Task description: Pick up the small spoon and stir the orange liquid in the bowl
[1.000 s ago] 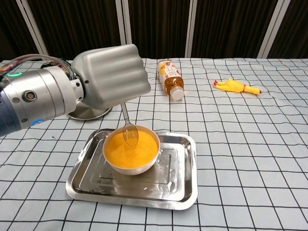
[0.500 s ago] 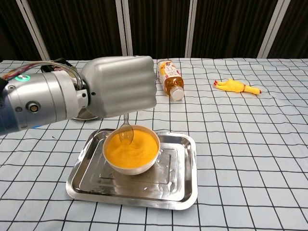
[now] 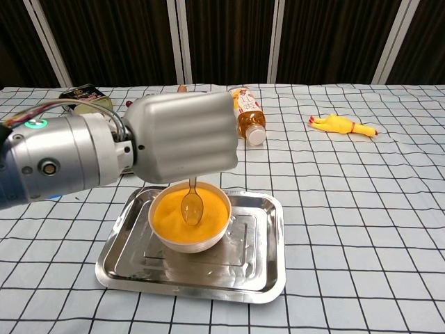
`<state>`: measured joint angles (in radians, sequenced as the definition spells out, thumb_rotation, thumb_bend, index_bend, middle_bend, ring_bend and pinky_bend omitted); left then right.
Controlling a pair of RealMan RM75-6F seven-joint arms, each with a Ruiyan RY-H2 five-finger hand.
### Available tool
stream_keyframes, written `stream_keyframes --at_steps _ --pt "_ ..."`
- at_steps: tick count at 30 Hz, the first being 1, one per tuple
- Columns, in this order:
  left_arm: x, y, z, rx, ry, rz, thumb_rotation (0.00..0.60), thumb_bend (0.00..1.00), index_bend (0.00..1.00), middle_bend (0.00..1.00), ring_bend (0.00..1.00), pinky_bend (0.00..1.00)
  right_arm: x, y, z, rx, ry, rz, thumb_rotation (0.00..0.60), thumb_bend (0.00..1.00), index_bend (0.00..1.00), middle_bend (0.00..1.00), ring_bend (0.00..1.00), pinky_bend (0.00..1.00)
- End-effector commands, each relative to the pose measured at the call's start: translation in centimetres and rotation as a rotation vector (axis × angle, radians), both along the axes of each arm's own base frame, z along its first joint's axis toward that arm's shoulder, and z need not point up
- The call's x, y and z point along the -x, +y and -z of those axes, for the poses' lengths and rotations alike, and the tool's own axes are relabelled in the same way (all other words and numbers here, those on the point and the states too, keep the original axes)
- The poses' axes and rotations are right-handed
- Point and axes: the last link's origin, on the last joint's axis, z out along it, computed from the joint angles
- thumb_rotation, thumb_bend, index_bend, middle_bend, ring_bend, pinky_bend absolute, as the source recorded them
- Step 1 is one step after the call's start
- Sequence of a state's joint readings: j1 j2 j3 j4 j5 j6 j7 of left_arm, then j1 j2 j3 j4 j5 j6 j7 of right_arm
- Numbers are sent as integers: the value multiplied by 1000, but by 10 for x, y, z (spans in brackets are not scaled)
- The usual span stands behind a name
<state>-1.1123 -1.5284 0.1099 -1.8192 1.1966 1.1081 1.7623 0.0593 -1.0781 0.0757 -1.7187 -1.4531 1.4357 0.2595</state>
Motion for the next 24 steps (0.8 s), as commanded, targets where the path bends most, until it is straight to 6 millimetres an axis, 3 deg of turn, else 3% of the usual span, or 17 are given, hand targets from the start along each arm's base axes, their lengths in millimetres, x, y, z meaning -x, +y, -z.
stream_keyframes --at_steps 1,11,24 --pt "-2 -3 2 12 -10 -1 600 596 760 1000 979 982 0 0 0 0 0 0 600 323 0 0 0 0" --pt "1 -5 10 33 18 4 600 596 760 1000 979 983 0 0 -1 3 -11 5 600 322 0 0 0 0" --pt "17 13 2 -30 69 -24 600 596 764 1000 979 982 0 1 -1 0 -10 3 600 323 0 0 0 0"
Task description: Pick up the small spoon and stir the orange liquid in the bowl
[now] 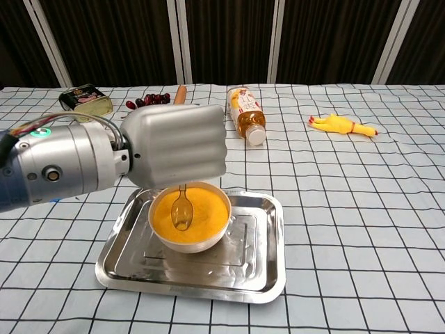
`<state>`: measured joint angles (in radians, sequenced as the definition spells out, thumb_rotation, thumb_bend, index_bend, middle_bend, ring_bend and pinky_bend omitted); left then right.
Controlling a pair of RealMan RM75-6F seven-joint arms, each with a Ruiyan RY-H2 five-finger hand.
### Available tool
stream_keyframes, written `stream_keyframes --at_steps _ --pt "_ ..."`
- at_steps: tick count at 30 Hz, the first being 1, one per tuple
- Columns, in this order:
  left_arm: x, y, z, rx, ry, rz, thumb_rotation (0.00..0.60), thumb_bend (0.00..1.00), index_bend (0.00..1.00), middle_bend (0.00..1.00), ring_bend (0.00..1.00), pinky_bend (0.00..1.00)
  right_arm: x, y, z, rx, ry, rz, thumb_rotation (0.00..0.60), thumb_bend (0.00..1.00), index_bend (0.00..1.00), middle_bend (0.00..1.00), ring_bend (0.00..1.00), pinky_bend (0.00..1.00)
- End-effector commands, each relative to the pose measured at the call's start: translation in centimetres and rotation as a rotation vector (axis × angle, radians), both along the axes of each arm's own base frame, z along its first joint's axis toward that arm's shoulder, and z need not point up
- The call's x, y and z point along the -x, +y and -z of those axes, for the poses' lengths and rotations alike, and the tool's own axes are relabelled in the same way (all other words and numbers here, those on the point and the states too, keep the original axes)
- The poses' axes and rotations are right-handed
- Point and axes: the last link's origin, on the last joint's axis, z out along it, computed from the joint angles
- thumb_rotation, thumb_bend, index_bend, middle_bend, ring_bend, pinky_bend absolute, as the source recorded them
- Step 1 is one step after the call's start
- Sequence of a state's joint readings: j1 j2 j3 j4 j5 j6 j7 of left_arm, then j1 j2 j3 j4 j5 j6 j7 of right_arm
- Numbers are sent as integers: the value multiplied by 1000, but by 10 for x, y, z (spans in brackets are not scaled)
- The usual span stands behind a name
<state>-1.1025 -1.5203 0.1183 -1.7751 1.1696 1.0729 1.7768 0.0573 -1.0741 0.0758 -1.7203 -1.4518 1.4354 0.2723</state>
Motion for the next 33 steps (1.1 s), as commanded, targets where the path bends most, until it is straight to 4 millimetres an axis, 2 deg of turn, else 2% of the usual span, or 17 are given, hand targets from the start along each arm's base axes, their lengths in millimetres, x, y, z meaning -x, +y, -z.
stream_keyframes --at_steps 1,7,16,22,33 --pt "3 3 -2 -10 3 -8 600 596 764 1000 979 983 0 0 0 -1 0 0 600 323 0 0 0 0" --pt "3 5 -5 -20 -15 -20 600 596 765 1000 979 983 0 0 1 -2 1 0 600 323 0 0 0 0" --pt "-11 -2 -10 7 -100 -24 600 596 765 1000 979 983 -1 0 1 -3 0 -1 600 322 0 0 0 0" --pt "-17 -5 -4 24 -107 -20 600 596 765 1000 979 983 -1 0 1 -2 -2 -1 600 322 0 0 0 0" --pt "-9 -7 8 28 -25 9 600 598 787 1000 979 983 0 0 -1 2 -9 2 600 322 0 0 0 0"
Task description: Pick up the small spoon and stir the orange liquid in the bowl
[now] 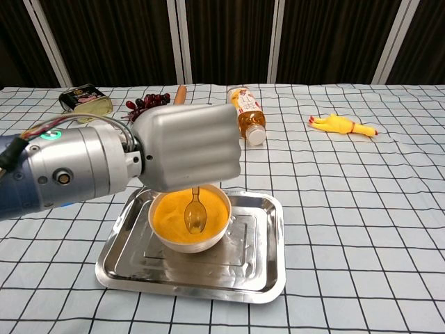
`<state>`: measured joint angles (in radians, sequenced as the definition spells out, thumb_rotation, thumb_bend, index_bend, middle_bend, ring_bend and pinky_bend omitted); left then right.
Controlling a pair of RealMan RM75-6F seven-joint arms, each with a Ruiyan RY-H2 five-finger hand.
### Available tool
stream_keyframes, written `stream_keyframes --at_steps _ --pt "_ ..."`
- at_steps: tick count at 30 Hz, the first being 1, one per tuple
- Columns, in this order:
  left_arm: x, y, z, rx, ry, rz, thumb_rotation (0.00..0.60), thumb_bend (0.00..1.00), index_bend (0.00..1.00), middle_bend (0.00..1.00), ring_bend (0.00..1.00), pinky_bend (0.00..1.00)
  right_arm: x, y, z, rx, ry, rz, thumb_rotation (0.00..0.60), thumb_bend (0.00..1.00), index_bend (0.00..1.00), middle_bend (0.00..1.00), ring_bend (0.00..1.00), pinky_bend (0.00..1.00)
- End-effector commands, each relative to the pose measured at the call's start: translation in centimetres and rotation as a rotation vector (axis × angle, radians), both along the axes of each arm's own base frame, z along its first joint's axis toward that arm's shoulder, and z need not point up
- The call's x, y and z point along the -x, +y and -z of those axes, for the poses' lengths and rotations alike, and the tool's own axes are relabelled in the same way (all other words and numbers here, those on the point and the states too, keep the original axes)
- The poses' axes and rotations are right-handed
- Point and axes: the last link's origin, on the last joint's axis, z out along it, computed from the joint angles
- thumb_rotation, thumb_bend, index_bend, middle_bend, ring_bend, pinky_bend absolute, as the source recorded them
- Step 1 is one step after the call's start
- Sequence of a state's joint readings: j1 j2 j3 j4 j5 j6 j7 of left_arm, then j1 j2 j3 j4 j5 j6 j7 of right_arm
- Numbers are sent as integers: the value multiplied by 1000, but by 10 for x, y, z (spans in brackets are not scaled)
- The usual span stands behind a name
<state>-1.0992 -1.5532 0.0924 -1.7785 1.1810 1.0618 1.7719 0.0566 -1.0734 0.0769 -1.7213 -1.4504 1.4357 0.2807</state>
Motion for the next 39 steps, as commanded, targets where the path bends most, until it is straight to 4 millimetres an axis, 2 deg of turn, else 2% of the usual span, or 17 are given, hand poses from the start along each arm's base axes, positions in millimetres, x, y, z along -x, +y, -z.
stream_keyframes --at_steps 1,18,25,32,39 --pt "3 2 0 -6 18 0 600 598 788 1000 979 983 0 0 0 0 0 0 600 322 0 0 0 0" --pt "15 18 -9 -72 45 -24 600 599 792 1000 979 983 0 0 0 -1 4 -4 600 322 0 0 0 0" --pt "11 17 -14 -61 -29 -55 600 599 792 1000 979 982 0 0 0 -2 5 -5 600 323 0 0 0 0" --pt "3 14 -23 -116 34 115 600 599 792 1000 979 982 -1 0 1 -4 9 -5 600 323 0 0 0 0" --pt "-5 2 -19 -112 134 265 600 599 792 1000 979 982 -1 1 2 -4 9 -7 600 323 0 0 0 0"
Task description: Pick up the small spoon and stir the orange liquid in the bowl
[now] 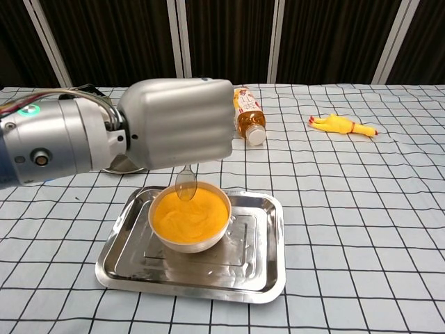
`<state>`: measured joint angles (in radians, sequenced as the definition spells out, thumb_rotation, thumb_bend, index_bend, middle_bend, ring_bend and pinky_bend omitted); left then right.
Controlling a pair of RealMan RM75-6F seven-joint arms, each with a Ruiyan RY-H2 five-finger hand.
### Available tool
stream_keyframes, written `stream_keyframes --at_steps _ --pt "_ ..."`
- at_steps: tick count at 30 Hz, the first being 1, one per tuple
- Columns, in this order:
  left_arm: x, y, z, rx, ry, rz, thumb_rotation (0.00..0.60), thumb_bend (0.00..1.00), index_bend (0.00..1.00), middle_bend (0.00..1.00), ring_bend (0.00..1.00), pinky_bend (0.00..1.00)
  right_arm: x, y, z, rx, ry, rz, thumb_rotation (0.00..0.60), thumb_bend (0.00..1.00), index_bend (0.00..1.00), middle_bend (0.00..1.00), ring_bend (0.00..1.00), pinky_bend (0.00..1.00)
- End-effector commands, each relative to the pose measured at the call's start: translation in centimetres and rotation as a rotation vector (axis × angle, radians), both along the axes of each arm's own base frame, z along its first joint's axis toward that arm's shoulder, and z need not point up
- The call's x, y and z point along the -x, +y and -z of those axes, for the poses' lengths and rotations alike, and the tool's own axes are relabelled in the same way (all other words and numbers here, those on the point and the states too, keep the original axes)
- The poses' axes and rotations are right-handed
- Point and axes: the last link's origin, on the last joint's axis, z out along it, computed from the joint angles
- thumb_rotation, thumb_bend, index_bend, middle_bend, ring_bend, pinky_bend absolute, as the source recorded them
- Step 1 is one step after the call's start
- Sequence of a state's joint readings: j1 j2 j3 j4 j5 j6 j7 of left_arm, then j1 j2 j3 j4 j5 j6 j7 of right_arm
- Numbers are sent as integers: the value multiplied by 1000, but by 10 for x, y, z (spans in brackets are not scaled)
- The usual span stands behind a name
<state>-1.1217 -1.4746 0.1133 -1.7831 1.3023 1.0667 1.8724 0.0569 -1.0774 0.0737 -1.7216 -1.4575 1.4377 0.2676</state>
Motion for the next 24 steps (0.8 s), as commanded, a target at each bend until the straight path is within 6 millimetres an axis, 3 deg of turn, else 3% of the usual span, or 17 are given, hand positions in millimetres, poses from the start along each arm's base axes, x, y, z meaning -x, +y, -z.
stream_keyframes --at_steps 1,6,19,24 --pt "-2 -6 3 5 87 85 600 599 792 1000 979 983 0 0 0 1 -1 -1 600 323 0 0 0 0" --pt "0 -15 8 20 169 148 600 599 792 1000 979 983 0 0 -1 3 -6 -1 600 322 0 0 0 0" --pt "-1 -11 5 -39 191 139 600 598 793 1000 979 983 0 0 0 -2 -9 2 600 323 0 0 0 0" --pt "9 -16 9 -20 226 147 600 598 794 1000 978 982 1 0 0 -5 -5 4 600 323 0 0 0 0"
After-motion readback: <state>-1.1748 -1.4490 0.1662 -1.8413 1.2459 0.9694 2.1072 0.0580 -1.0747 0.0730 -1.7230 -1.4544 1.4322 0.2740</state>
